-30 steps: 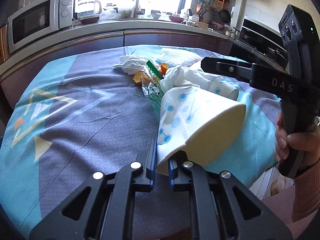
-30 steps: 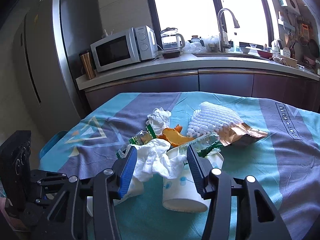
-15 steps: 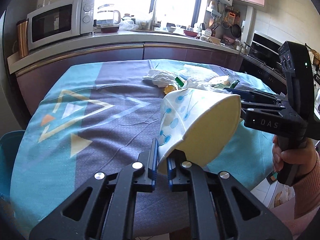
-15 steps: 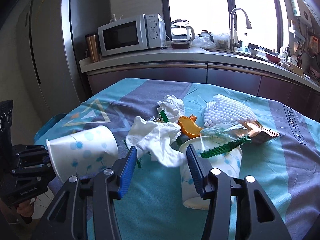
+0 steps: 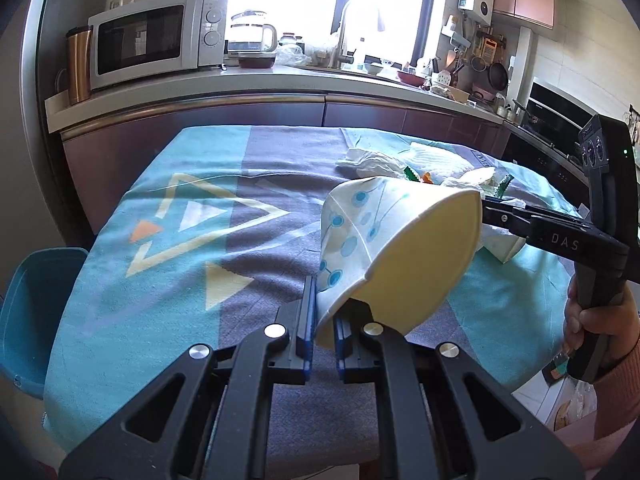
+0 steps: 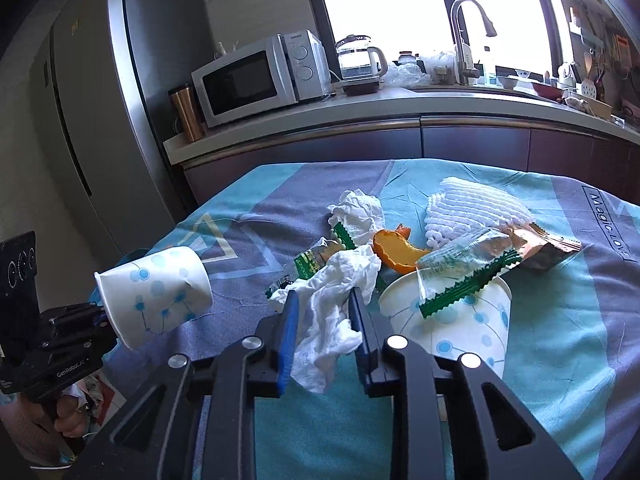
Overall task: Collect trash
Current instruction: 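Grasp a blue-dotted paper cup with left gripper while right gripper grasps tissue, then carry cup and tissue to the teal bin and open both grippers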
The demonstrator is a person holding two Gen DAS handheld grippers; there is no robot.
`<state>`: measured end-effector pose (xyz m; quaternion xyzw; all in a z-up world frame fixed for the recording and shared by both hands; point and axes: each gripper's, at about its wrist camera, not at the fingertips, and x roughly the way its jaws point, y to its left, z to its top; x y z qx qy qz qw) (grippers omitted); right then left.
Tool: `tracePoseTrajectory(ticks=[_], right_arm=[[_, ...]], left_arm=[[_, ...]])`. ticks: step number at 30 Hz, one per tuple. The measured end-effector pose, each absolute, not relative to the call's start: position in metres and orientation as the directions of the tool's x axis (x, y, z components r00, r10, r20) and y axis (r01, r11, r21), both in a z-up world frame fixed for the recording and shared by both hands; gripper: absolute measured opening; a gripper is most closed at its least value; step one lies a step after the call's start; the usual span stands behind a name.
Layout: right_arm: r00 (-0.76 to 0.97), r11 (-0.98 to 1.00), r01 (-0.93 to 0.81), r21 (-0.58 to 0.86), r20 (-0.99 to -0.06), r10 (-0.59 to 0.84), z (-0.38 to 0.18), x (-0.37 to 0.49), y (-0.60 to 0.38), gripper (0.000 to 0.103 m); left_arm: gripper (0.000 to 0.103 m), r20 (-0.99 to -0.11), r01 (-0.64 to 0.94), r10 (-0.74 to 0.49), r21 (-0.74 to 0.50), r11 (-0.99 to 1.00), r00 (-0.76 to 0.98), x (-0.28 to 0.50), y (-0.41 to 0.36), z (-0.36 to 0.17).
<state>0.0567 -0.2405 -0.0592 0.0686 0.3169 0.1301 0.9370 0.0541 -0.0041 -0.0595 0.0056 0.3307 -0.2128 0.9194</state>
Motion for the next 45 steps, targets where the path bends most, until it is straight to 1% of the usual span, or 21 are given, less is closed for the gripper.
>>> tracePoseTrajectory(ticks=[2,6,12,21,34,45], right_arm=[[0.764,0.955,-0.199,0.218,-0.576,0.291,-0.059,0.056,-0.241,0.011],[0.773,0.954,-0.2,0.225,-0.562,0.294,-0.055,0.052,-0.241,0.008],[0.791,0.942,-0.219,0.253,-0.519,0.324,-0.041,0.043,-0.239,0.008],[0.79,0.914,-0.315,0.255,-0.464,0.401,-0.02,0.036,-0.213,0.008],[0.699,0.838,-0.456,0.299,-0.463,0.545,-0.023,0.061,-0.153,0.008],[0.594,0.757,-0.562,0.333,-0.474,0.65,-0.027,0.086,-0.096,0.008]], left_arm=[[0.008,-0.608,0.39,-0.379,-0.121,0.913,0.698,0.053,-0.003,-0.058],[0.008,-0.606,0.377,-0.358,-0.102,0.921,0.711,0.052,0.001,-0.057],[0.008,-0.587,0.36,-0.334,-0.076,0.93,0.738,0.047,0.014,-0.049],[0.008,-0.564,0.314,-0.289,-0.054,0.948,0.773,0.04,0.037,-0.037],[0.008,-0.543,0.223,-0.21,-0.044,0.974,0.813,0.031,0.082,-0.025],[0.008,-0.543,0.073,-0.082,-0.037,0.997,0.836,0.025,0.142,-0.025]])
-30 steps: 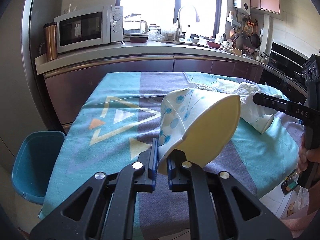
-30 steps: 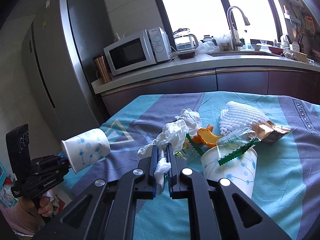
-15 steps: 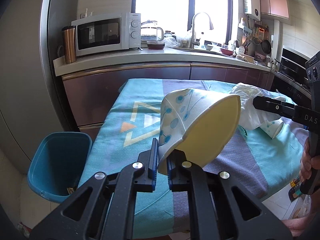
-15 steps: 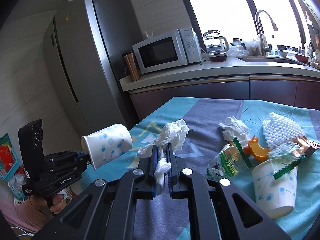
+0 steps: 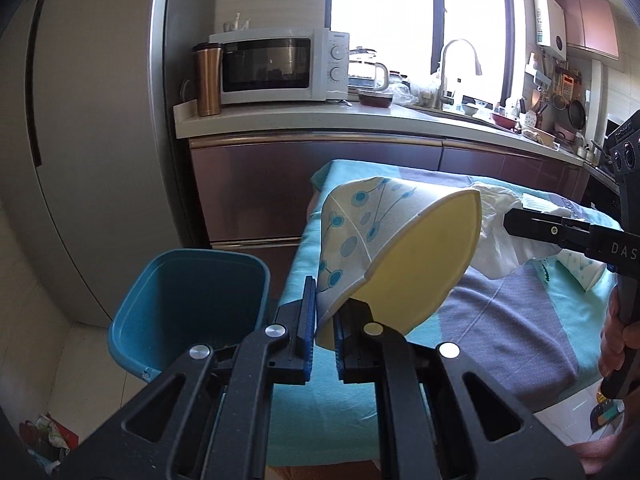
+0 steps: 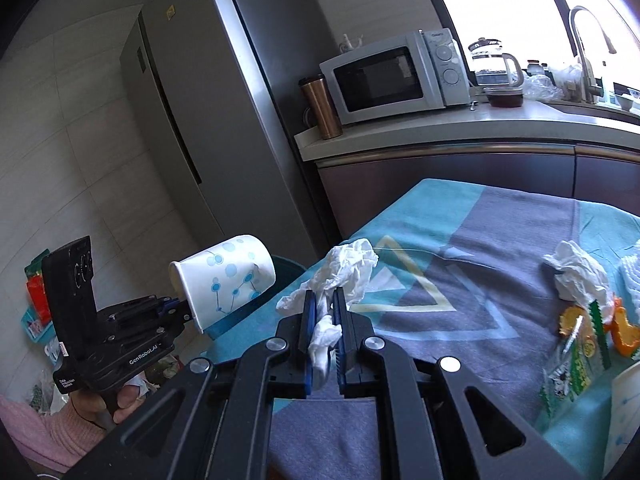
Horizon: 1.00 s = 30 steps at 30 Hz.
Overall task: Collect trash
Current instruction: 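Carry cup and tissue to the teal bin and open both grippers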
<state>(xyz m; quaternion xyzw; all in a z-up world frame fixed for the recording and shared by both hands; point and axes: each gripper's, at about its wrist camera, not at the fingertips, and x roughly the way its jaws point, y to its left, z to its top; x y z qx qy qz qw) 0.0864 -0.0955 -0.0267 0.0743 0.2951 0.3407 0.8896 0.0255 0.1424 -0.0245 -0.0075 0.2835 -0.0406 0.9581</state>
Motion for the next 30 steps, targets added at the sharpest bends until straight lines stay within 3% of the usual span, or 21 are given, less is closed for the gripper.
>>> tracePoseTrajectory(ticks=[16,30], right_arm=[[0.434,0.641,-0.681,0.354,-0.51,0.742,-0.033,0.121,0.002,0.008],[0.353,0.614,-0.717,0.328,-0.589,0.727,-0.05,0.149,0.073,0.008]], left_arm=[[0.008,-0.584,-0.173,0.138,-0.004,0.985,0.8,0.027,0.235,-0.044],[0.008,-0.632,-0.236,0.196,0.02,0.971,0.749,0.049,0.262,-0.071]])
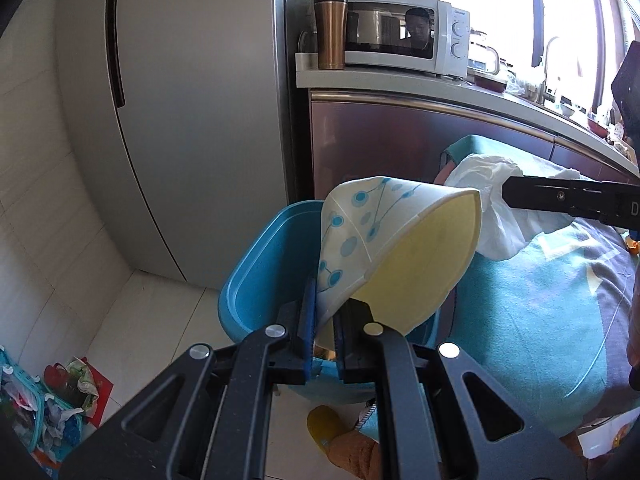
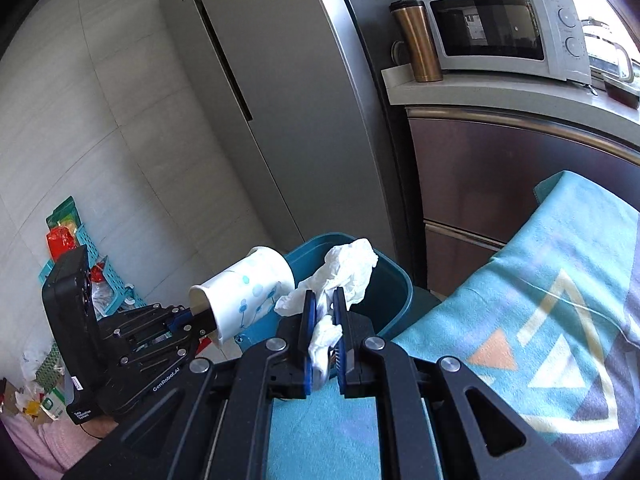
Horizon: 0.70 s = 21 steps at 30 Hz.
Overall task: Collect trash
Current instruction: 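Carry cup and tissue to the teal bin and open both grippers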
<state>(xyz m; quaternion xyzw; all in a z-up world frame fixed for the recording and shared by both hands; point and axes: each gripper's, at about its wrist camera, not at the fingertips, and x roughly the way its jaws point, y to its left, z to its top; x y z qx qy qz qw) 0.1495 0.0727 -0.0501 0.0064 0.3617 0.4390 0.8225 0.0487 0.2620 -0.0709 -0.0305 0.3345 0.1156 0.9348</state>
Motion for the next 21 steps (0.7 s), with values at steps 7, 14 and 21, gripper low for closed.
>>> tracePoseTrajectory(ticks=[7,14,21], right_arm=[[0.327,0.62,-0.719,0.312,-0.635,0.699,-0.059,0.165,0.098,0.008],[0.303,0.632,-0.716,0.296,-0.683,0.664,-0.072,0.177,0.12,0.009],[0.299,0.645,-0.705,0.296,-0.7,0.648,-0.077,0.187,0.136,0.016]], left_arm=[[0.008,-0.657,-0.252,0.216,0.04,0.967,0.722,0.066,0.268,-0.086],[0.008,-0.677,-0.258,0.225,0.053,0.965,0.701,0.082,0.271,-0.099],[0.011,-0.709,-0.272,0.238,0.068,0.96,0.663,0.101,0.271,-0.115]])
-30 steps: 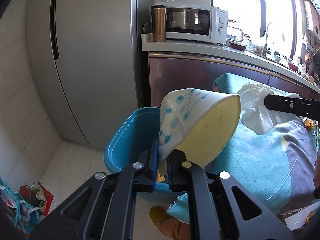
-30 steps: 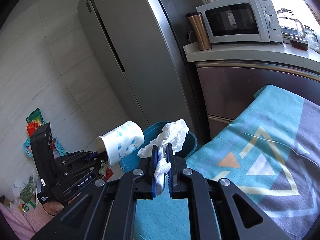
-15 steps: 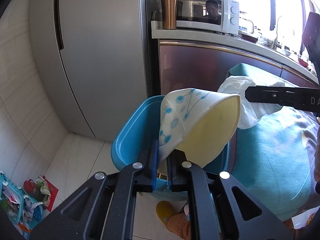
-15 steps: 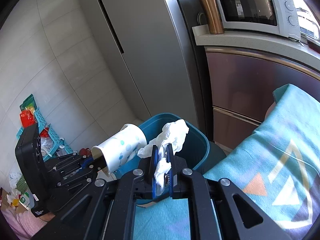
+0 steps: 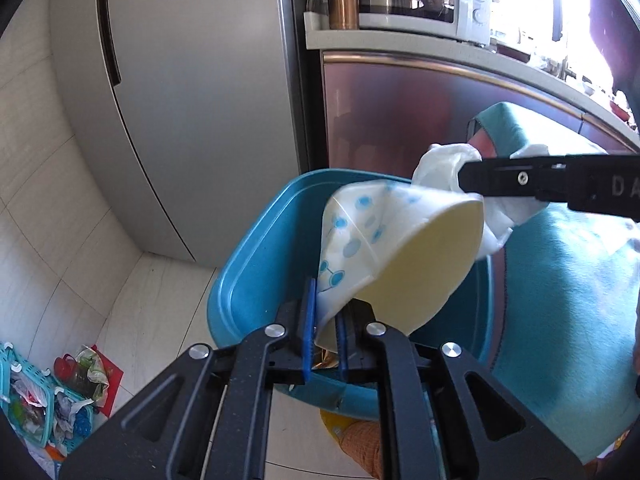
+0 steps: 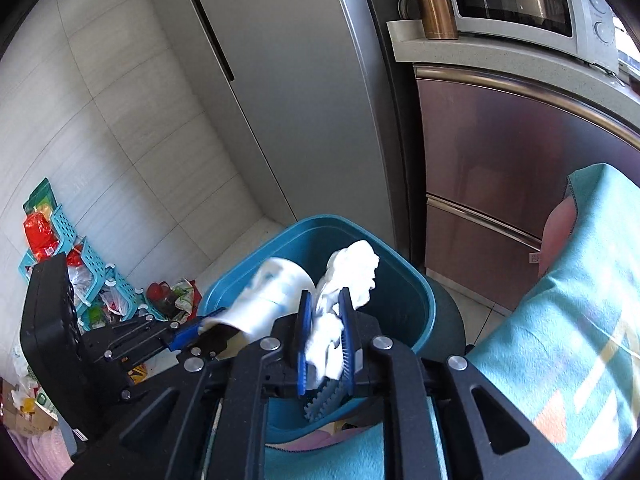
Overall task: Collect trash
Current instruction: 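Carry cup and tissue to the teal bin and open both grippers, then move both tools back over the remaining trash on the table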
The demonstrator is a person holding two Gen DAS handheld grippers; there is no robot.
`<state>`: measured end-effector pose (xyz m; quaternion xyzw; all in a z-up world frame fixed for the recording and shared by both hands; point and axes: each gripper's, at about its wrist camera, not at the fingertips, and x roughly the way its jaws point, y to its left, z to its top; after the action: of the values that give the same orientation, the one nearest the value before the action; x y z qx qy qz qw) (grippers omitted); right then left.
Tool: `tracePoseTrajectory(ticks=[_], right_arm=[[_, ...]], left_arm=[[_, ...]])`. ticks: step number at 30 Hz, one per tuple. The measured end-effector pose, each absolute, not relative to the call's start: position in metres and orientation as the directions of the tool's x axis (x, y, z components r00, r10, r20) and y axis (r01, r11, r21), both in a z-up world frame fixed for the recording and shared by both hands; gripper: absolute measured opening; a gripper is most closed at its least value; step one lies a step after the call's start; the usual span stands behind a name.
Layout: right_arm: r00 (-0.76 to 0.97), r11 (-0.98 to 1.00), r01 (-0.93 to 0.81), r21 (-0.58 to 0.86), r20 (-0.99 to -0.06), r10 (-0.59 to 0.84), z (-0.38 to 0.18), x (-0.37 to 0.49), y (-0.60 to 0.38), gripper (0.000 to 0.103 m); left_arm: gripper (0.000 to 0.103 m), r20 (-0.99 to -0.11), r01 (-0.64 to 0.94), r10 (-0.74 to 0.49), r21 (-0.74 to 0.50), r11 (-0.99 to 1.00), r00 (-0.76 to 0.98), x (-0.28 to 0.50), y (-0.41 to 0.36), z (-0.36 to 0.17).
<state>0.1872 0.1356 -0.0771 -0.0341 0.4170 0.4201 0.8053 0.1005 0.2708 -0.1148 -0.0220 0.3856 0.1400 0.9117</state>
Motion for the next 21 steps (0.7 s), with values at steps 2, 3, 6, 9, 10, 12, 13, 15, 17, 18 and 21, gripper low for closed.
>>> tracePoseTrajectory(ticks=[2,3,6,9,10,12,13,15,17,18,21], right_arm=[[0.285,0.644,-0.7,0.308,-0.707,0.647,-0.08,0.191,0.138,0.02],[0.284,0.648,-0.695,0.312,-0.709,0.645,-0.081,0.192,0.138,0.02],[0.287,0.655,-0.683,0.322,-0.706,0.647,-0.082,0.194,0.135,0.021],[0.297,0.654,-0.684,0.323,-0.696,0.654,-0.08,0.191,0.129,0.023],[0.298,0.653,-0.684,0.326,-0.692,0.658,-0.08,0.189,0.126,0.023],[0.3,0.652,-0.683,0.33,-0.687,0.662,-0.079,0.187,0.122,0.023],[0.303,0.651,-0.683,0.331,-0.683,0.665,-0.078,0.185,0.118,0.023],[0.306,0.648,-0.685,0.332,-0.677,0.67,-0.077,0.18,0.112,0.024],[0.309,0.645,-0.688,0.333,-0.67,0.675,-0.074,0.175,0.104,0.024],[0.31,0.642,-0.691,0.333,-0.665,0.679,-0.073,0.172,0.1,0.024],[0.322,0.637,-0.695,0.334,-0.648,0.691,-0.068,0.162,0.089,0.026]], left_arm=[[0.014,-0.714,-0.282,0.246,0.072,0.957,0.655,0.105,0.271,-0.12],[0.014,-0.721,-0.287,0.248,0.071,0.955,0.648,0.108,0.271,-0.123],[0.014,-0.739,-0.295,0.237,0.053,0.954,0.63,0.114,0.272,-0.13],[0.015,-0.74,-0.296,0.228,0.041,0.954,0.633,0.115,0.27,-0.132],[0.016,-0.738,-0.294,0.224,0.037,0.955,0.637,0.115,0.27,-0.132],[0.017,-0.73,-0.286,0.214,0.026,0.958,0.649,0.112,0.269,-0.129],[0.018,-0.724,-0.283,0.209,0.021,0.959,0.657,0.11,0.269,-0.128],[0.019,-0.715,-0.276,0.202,0.014,0.961,0.669,0.106,0.268,-0.125],[0.021,-0.704,-0.268,0.192,0.003,0.963,0.684,0.101,0.267,-0.12],[0.022,-0.699,-0.265,0.188,-0.002,0.964,0.69,0.098,0.266,-0.117],[0.025,-0.677,-0.252,0.17,-0.023,0.967,0.716,0.089,0.263,-0.106]])
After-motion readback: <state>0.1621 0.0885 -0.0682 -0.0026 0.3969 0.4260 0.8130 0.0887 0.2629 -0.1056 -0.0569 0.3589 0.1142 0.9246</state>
